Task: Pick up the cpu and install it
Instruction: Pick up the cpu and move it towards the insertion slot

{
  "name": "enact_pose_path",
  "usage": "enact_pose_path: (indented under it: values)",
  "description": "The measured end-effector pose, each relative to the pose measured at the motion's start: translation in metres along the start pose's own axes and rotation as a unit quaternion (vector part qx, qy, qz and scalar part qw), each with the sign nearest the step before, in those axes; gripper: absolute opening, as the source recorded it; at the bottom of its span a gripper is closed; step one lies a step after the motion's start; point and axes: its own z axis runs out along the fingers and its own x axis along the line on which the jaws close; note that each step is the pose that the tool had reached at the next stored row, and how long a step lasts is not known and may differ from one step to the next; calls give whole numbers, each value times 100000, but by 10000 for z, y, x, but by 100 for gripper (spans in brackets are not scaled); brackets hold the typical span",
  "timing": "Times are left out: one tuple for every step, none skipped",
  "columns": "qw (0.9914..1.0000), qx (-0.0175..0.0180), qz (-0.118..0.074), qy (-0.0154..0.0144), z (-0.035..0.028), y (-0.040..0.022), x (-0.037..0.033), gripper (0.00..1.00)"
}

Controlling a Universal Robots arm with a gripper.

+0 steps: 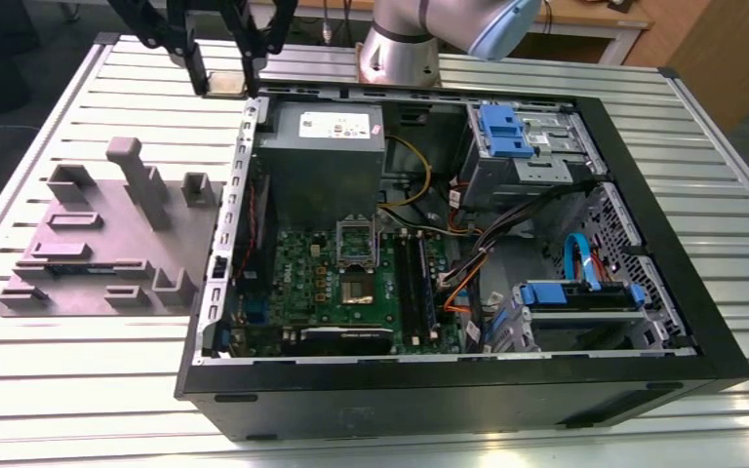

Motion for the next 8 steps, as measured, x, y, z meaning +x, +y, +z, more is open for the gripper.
enact_pose_path:
  values:
    - [100000, 0, -1, 1, 0, 0, -11, 47]
    - [100000, 2, -1, 2, 0, 0, -21, 47]
    - [100000, 1, -2, 2, 0, 1, -32, 47]
    - [100000, 1, 0, 4, 0, 1, -44, 47]
    - [100000, 1, 2, 2, 1, 1, -56, 47]
    - [100000, -1, -1, 1, 1, 1, -67, 47]
    - [100000, -1, 0, 1, 1, 1, -76, 47]
    - [100000, 1, -1, 5, 1, 2, -86, 47]
